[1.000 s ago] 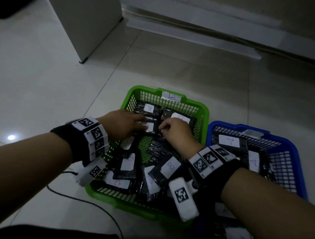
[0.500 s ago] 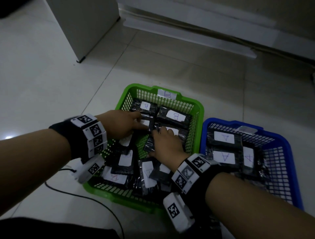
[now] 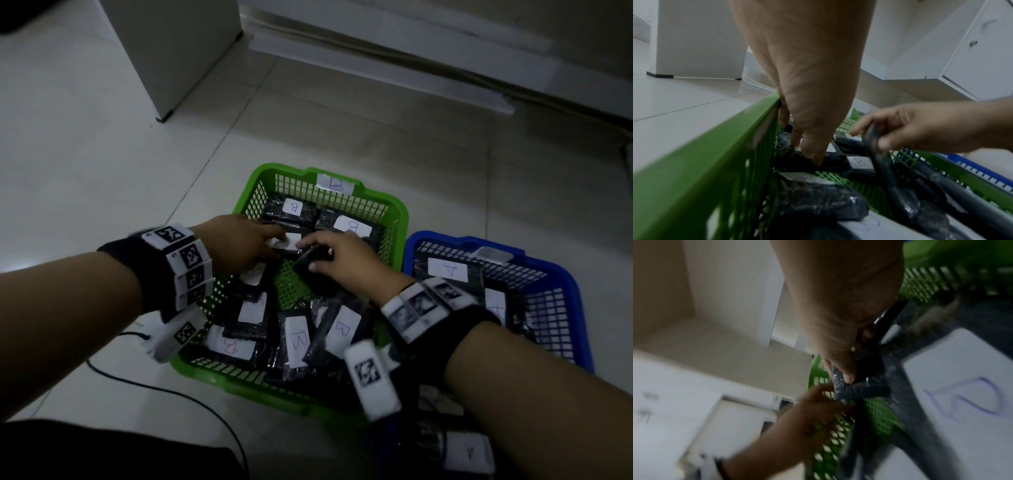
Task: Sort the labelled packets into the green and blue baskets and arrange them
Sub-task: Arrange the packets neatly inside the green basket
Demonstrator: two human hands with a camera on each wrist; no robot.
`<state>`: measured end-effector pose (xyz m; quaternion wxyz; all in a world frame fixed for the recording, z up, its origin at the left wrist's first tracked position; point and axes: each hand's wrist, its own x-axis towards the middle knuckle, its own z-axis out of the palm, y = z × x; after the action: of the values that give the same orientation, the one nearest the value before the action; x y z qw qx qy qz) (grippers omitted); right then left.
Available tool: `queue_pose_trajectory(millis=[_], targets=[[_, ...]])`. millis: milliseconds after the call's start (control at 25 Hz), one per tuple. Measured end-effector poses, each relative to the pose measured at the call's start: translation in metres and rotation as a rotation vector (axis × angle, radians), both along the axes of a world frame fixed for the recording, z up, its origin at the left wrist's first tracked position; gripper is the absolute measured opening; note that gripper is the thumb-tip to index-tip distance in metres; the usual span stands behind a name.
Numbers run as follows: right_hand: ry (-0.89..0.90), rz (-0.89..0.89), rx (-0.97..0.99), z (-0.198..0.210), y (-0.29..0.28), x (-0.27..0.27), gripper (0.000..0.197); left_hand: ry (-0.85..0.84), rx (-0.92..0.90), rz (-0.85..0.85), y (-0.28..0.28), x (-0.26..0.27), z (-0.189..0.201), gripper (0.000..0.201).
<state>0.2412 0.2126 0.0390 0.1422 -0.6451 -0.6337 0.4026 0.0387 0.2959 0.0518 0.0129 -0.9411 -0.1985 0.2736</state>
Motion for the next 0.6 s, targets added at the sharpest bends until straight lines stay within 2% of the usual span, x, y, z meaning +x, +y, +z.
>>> queue_pose_trajectory(millis=[80,160,320,440,520,600], targets=[[0.272,-0.065,-0.038,0.021,0.008,0.018,0.026,-0.023,-0.007,0.028,0.000,0.003,0.000,0.042],[0.372,-0.122,-0.078,0.036,0.013,0.033,0.031,-0.069,-0.016,0.059,0.001,0.007,0.000,0.038],[0.201,-0.265,-0.126,0.039,0.012,0.050,0.031,-0.198,-0.081,0.062,0.001,0.021,0.000,0.040],[0.022,-0.351,0.045,0.031,0.006,0.055,0.018,-0.160,-0.093,0.039,-0.002,0.027,-0.002,0.041],[-0.052,-0.316,0.109,0.024,0.000,0.056,0.018,-0.150,-0.098,0.050,-0.002,0.028,-0.001,0.041],[-0.158,-0.135,0.099,0.016,-0.004,0.055,0.019,-0.146,-0.111,0.061,0.000,0.027,0.001,0.041]])
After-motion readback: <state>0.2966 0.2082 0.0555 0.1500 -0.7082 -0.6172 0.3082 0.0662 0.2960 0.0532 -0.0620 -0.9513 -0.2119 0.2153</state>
